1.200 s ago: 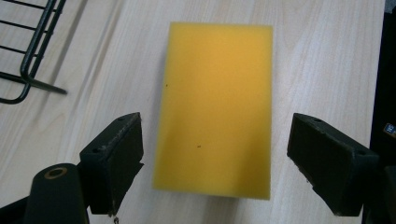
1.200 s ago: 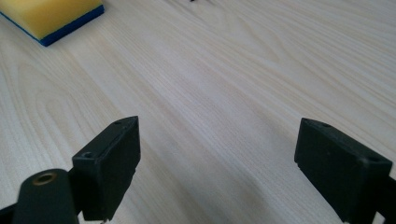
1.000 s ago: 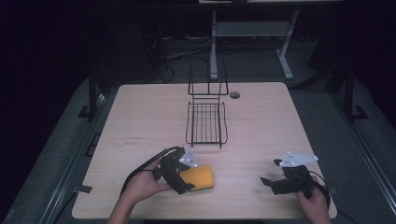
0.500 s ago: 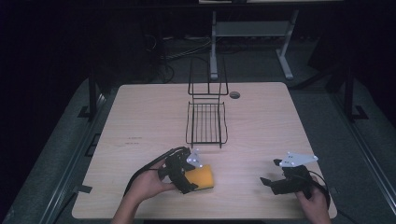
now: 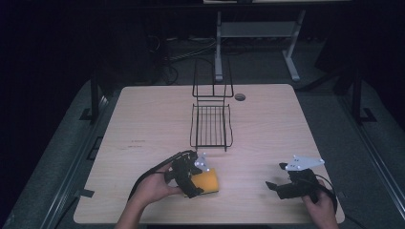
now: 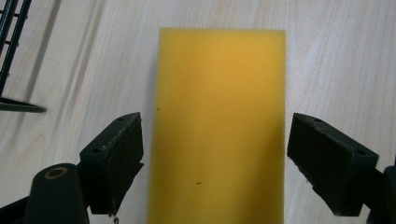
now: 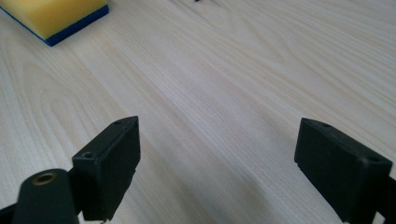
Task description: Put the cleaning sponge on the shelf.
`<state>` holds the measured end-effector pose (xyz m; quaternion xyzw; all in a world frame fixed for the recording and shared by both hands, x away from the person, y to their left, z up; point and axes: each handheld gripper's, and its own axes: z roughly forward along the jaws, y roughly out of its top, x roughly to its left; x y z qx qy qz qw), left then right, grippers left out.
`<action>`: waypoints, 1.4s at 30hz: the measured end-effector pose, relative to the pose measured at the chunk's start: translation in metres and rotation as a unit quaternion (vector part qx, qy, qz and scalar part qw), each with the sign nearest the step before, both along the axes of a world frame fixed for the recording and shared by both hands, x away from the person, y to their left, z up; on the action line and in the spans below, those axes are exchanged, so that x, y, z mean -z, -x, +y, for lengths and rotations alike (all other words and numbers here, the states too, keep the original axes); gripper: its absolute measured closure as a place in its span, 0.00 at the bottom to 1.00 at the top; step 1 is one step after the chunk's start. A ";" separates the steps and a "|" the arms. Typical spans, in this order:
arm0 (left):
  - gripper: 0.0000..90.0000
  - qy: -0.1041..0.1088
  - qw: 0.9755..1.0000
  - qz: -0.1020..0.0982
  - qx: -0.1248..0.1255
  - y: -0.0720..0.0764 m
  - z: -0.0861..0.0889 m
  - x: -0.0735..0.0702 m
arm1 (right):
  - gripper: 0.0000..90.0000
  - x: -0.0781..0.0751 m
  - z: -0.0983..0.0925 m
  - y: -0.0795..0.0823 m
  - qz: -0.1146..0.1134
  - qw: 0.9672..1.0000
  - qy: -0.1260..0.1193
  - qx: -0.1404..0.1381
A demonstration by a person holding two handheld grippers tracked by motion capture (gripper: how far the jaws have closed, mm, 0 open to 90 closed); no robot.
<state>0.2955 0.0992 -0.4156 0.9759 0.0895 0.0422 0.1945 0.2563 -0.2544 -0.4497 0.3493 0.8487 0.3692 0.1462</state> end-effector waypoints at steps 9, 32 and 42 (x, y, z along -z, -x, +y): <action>0.20 -0.009 1.000 0.006 0.000 -0.003 -0.006 0.004 | 0.16 0.000 0.000 0.000 0.001 1.000 -0.001 -0.002; 0.19 -0.027 0.999 0.020 0.002 -0.007 -0.014 0.015 | 0.16 0.000 0.001 0.000 0.003 1.000 0.001 -0.006; 0.19 -0.040 0.999 0.029 0.007 -0.008 -0.019 0.022 | 0.16 0.000 0.002 0.000 0.004 1.000 0.003 -0.008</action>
